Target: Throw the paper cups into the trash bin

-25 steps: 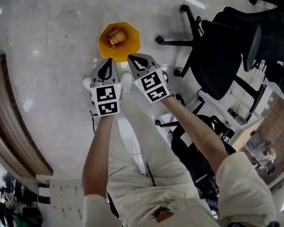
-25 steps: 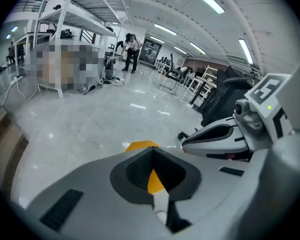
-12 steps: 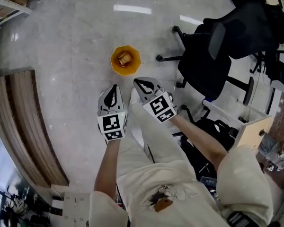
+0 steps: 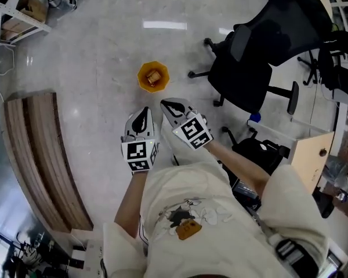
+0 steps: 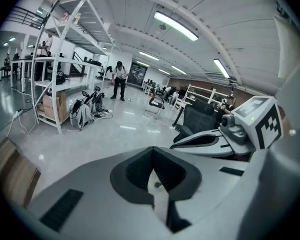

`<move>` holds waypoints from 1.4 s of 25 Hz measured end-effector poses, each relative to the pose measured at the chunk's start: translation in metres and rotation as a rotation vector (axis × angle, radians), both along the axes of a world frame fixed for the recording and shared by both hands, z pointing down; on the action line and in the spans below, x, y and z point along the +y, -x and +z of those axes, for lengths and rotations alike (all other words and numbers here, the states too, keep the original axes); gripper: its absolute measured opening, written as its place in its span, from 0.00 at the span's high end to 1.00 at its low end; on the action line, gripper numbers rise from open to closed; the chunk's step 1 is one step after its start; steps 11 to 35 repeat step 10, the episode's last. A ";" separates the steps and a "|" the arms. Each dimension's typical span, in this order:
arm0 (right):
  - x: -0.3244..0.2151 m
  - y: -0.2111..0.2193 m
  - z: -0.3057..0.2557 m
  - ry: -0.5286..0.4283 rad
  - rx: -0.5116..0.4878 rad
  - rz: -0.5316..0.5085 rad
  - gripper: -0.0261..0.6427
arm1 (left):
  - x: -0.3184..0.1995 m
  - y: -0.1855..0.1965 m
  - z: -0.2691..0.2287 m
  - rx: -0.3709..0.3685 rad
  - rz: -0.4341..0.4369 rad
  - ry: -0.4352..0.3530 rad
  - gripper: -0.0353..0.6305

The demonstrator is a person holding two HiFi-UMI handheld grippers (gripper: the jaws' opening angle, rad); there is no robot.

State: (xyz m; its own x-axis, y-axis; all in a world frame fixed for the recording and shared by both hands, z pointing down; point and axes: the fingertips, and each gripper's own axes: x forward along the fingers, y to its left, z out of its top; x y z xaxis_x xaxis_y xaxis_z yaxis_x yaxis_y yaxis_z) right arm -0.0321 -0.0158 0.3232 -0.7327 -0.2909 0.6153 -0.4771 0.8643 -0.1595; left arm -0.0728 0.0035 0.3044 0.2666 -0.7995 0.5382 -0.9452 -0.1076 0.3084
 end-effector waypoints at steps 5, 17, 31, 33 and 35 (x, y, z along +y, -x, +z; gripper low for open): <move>0.018 -0.025 -0.050 -0.015 -0.029 0.000 0.95 | 0.012 -0.020 -0.048 -0.029 0.085 -0.037 0.94; 0.023 -0.043 -0.059 -0.030 -0.020 0.009 0.95 | 0.016 -0.031 -0.071 -0.010 0.104 -0.059 0.94; 0.023 -0.043 -0.059 -0.030 -0.020 0.009 0.95 | 0.016 -0.031 -0.071 -0.010 0.104 -0.059 0.94; 0.023 -0.043 -0.059 -0.030 -0.020 0.009 0.95 | 0.016 -0.031 -0.071 -0.010 0.104 -0.059 0.94; 0.023 -0.043 -0.059 -0.030 -0.020 0.009 0.95 | 0.016 -0.031 -0.071 -0.010 0.104 -0.059 0.94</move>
